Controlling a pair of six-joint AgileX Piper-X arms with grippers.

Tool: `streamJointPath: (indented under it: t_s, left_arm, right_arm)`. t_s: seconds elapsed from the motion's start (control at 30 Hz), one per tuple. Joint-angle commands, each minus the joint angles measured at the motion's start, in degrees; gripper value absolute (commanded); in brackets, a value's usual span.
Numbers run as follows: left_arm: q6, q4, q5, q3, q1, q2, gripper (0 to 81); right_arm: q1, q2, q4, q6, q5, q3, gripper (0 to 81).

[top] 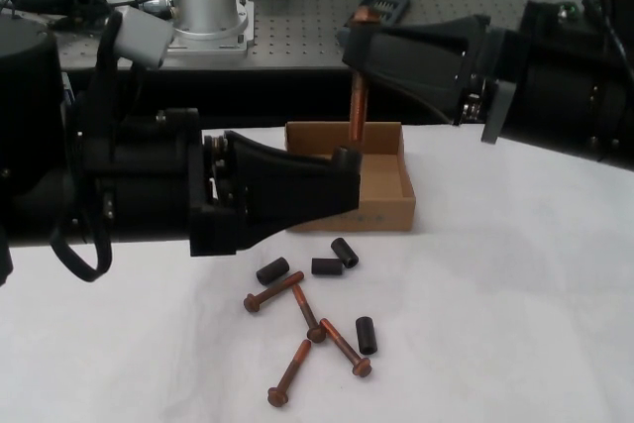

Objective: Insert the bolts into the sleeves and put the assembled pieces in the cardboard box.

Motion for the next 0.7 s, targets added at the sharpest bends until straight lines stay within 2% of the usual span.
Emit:
streamJointPath:
  t_s: [0.0,0.67]
  left_arm:
    - [0.1,-1.7,-0.5,-0.2,0.1,-0.7,0.6]
    - [0.3,-1.7,-1.0,-0.2,0.1,-0.7,0.6]
  right_arm:
    - [-0.3,0.0,-0.4,-0.3,-0.8,-0.4,1.7]
    - [-0.3,0.0,-0.9,1.1,-2.4,-0.4,1.7]
